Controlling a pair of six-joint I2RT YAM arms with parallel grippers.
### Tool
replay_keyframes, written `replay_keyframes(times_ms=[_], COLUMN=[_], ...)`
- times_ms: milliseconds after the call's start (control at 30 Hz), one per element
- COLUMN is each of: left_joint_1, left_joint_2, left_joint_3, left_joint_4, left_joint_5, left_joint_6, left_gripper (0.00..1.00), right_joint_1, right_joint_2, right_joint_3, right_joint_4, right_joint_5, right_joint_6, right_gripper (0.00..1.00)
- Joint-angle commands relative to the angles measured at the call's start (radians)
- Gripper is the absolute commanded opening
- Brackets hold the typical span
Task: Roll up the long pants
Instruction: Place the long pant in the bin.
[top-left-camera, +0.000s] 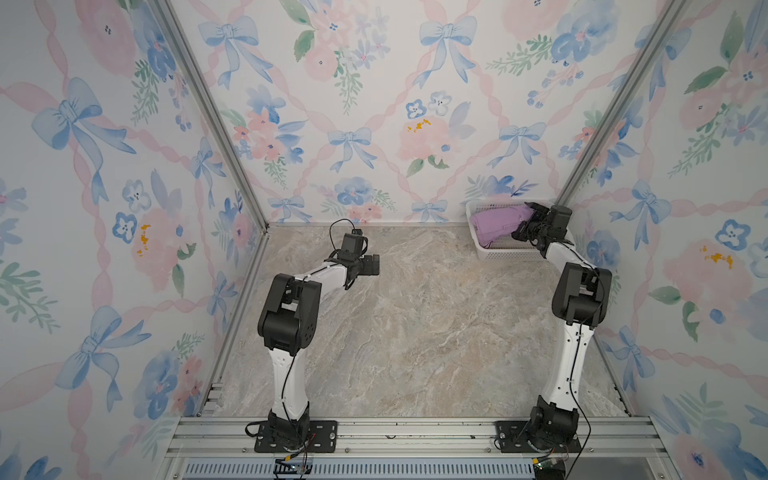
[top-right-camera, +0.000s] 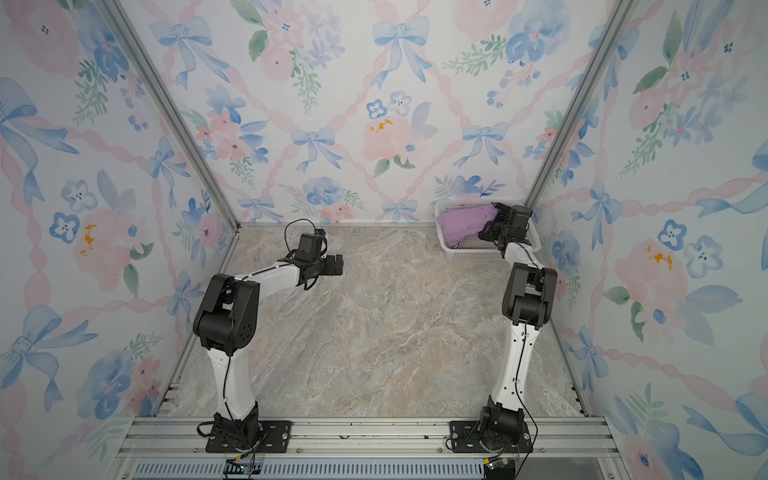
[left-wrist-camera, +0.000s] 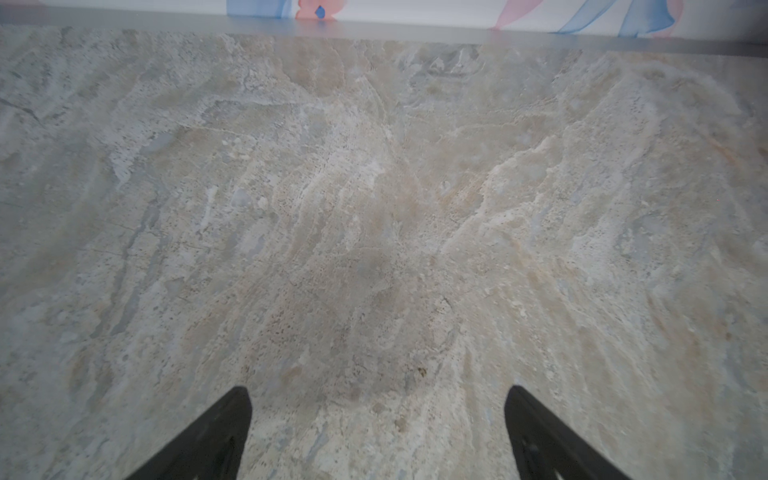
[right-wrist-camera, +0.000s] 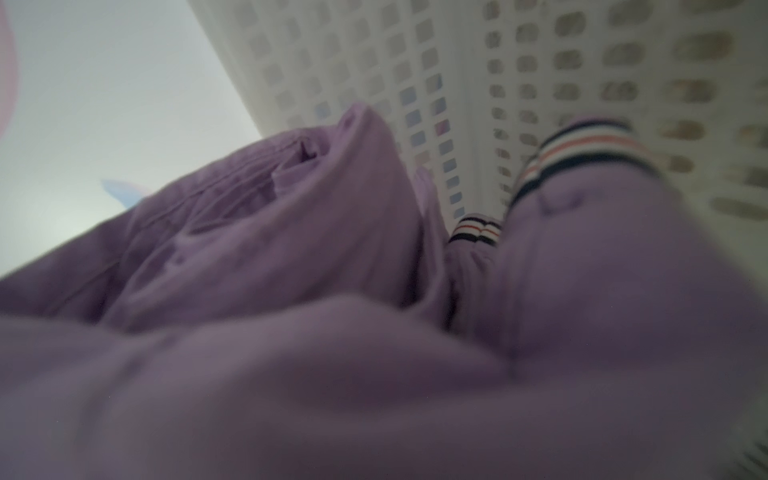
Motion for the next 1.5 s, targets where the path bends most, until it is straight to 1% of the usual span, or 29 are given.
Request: replay_keyframes(times_ms=[0,100,167,267,333,433,567,1000,1133,1233,1367,1400,1467], left_joint_1=[0.013,0.013,0.013,0.015,0.014,0.015,0.013,0.014,0.012,0.019,0.034,0.032,0.028], left_joint_2=[0.032,0.043,0.047,0.050,0.052,0.052,0.046,-0.026,-0.055,-0.102,-0.233,-0.280,-0.377], left_joint_3=[0.030,0.039,0.040,0.045,0.046,0.049,0.050,0.015,0.001,0.011,0.054,0.063,0.063], left_joint_4=[-0.016,-0.019,-0.023,-0.024,-0.024,-0.025,-0.024,-0.024,-0.024,-0.024,-0.024,-0.021,-0.010], left_joint_5=[0.029,0.037,0.036,0.036,0.038,0.046,0.056,0.052,0.048,0.048,0.046,0.037,0.018], left_joint_6=[0.016,0.015,0.016,0.016,0.016,0.013,0.009,0.016,0.021,0.026,0.052,0.065,0.085], left_gripper=[0.98,0.98,0.98,0.98,0.98,0.98,0.98,0.98,0.98,0.98,0.98,0.98,0.98], right_joint_1=[0.010,0.005,0.004,-0.001,-0.005,-0.010,-0.018,-0.025,-0.033,-0.045,-0.067,-0.073,-0.082], right_joint_2=[-0.006,-0.022,-0.035,-0.057,-0.068,-0.087,-0.115,-0.214,-0.271,-0.341,-0.452,-0.481,-0.535], right_joint_3=[0.026,-0.009,-0.036,-0.047,-0.061,-0.086,-0.149,-0.259,-0.327,-0.404,-0.466,-0.460,-0.404], right_joint_4=[-0.013,-0.010,0.067,0.038,0.070,0.068,0.112,0.171,0.205,0.247,0.277,0.278,0.245], right_joint_5=[-0.012,-0.003,-0.016,-0.016,-0.026,-0.035,-0.049,-0.087,-0.098,-0.105,-0.129,-0.143,-0.193], right_joint_6=[0.035,0.039,0.070,0.051,0.061,0.052,0.063,0.068,0.074,0.082,0.068,0.034,-0.106], right_gripper=[0.98,0.98,0.98,0.98,0.98,0.98,0.98,0.98,0.98,0.98,0.98,0.98,0.98])
